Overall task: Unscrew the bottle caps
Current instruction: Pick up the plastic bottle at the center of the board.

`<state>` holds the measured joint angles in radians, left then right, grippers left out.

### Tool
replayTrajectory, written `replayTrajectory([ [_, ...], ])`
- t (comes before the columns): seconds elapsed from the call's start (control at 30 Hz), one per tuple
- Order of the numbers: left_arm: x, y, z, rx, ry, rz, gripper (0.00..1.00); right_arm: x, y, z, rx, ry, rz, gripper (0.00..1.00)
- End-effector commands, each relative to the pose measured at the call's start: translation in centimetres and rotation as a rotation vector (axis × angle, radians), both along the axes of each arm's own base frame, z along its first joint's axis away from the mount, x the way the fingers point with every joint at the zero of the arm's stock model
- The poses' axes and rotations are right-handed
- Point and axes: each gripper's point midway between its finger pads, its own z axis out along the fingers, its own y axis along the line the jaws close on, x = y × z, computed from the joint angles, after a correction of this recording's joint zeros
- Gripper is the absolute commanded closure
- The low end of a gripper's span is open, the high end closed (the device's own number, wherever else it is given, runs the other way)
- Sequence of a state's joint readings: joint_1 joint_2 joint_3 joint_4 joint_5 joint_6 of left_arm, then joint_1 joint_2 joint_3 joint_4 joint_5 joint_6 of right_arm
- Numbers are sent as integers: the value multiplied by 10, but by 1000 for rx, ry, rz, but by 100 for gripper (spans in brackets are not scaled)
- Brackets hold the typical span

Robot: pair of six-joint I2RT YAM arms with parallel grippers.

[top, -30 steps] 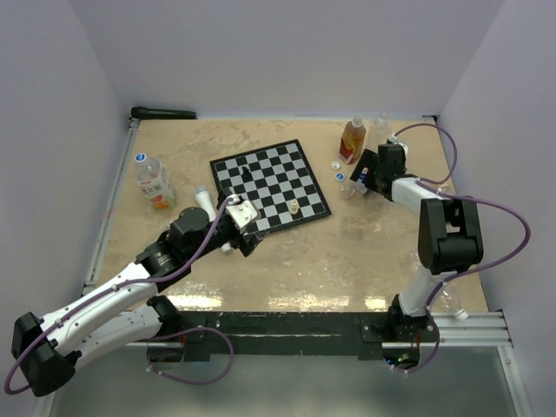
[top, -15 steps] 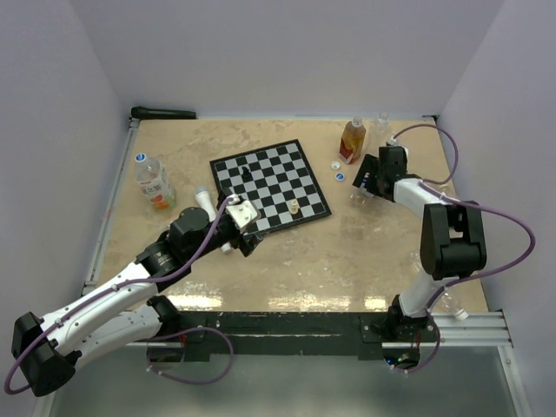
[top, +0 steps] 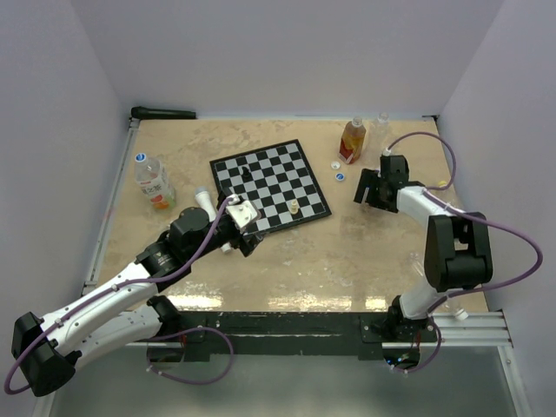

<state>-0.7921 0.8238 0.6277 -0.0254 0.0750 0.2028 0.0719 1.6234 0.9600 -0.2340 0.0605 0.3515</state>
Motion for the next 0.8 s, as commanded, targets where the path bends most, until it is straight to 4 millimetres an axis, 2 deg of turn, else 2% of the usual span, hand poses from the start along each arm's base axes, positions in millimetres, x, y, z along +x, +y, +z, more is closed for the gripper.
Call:
replayTrajectory([
  [0.0,3,-2,18,-31,-45,-5,0,-10,4,13,0,-21,53,14],
  [0.17,3,-2,17,-30,-44,-3,0,-5,1,27,-21,-66,47,13],
  [0.3,3,-3,19,-33,-45,-8,0,13,-7,36,-43,-118,16,8],
  [0.4,3,-3,18,-32,-44,-8,0,27,-6,36,-30,-119,7,7],
  [0.43,1,0,9,-8,-18,-4,0,33,-6,34,-27,-118,2,7],
  [0.57,1,0,10,-8,-20,-5,0,46,-9,25,-31,-105,-17,8],
  [0.77,1,0,11,-9,-21,-6,0,42,-22,7,-40,-58,-43,12],
])
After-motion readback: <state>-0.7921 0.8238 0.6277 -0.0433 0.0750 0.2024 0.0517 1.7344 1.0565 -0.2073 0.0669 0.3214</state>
